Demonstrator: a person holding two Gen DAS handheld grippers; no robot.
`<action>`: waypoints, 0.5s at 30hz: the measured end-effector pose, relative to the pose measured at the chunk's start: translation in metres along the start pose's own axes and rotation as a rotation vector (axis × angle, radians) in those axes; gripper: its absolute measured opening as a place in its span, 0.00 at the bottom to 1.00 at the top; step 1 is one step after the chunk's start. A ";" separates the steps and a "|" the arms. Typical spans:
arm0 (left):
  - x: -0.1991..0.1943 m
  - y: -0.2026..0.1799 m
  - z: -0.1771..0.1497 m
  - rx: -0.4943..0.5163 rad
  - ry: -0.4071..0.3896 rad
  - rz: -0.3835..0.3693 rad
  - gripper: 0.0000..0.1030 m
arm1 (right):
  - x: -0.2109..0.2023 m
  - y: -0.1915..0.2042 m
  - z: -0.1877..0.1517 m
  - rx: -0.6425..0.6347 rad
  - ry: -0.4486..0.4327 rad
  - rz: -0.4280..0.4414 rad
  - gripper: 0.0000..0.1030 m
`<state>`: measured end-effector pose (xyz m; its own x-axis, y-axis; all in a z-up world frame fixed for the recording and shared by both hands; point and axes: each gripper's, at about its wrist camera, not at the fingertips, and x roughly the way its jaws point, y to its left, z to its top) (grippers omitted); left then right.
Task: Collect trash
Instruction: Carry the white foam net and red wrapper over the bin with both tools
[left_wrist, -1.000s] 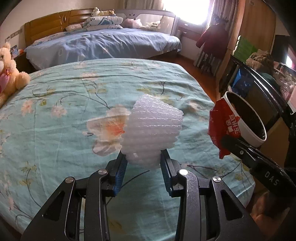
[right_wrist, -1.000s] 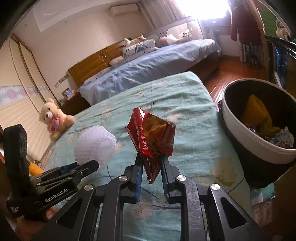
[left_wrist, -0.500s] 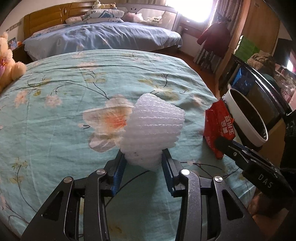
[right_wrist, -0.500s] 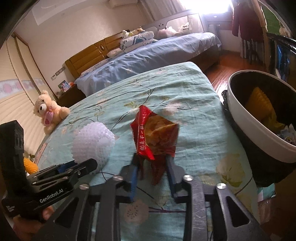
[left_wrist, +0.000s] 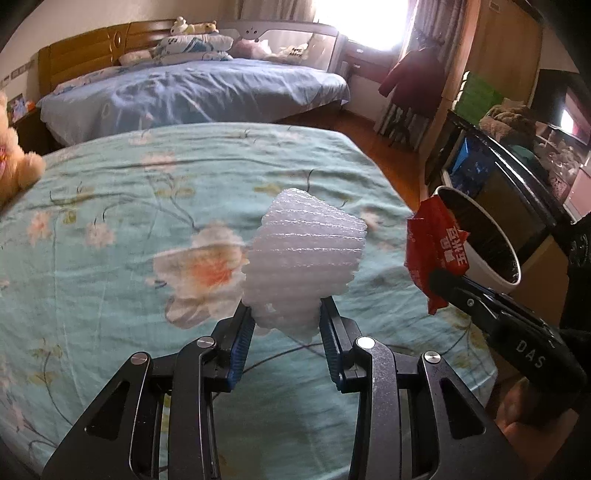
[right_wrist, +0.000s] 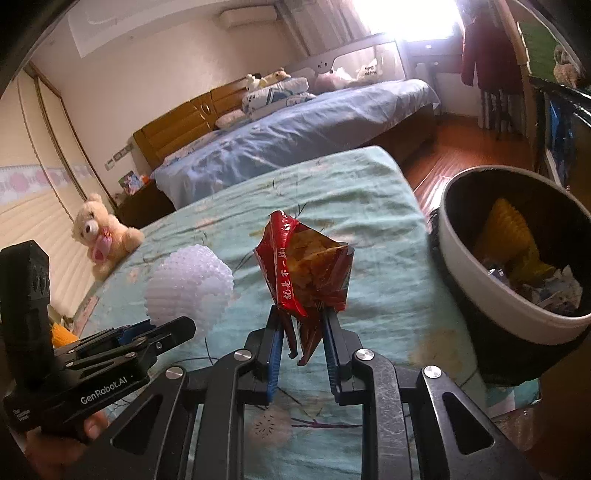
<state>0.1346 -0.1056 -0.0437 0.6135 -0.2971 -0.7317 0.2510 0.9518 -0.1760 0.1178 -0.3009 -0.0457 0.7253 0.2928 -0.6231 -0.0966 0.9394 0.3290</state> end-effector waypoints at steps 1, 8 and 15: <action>-0.001 -0.002 0.001 0.004 -0.003 0.000 0.33 | -0.002 -0.001 0.001 0.003 -0.005 0.000 0.20; 0.003 -0.015 0.004 0.028 0.007 -0.011 0.33 | -0.014 -0.013 0.004 0.028 -0.021 -0.001 0.20; 0.005 -0.028 0.006 0.055 0.010 -0.022 0.33 | -0.024 -0.020 0.008 0.033 -0.035 -0.005 0.20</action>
<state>0.1356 -0.1345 -0.0382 0.5998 -0.3171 -0.7346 0.3055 0.9393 -0.1560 0.1074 -0.3277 -0.0318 0.7488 0.2816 -0.5999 -0.0710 0.9341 0.3498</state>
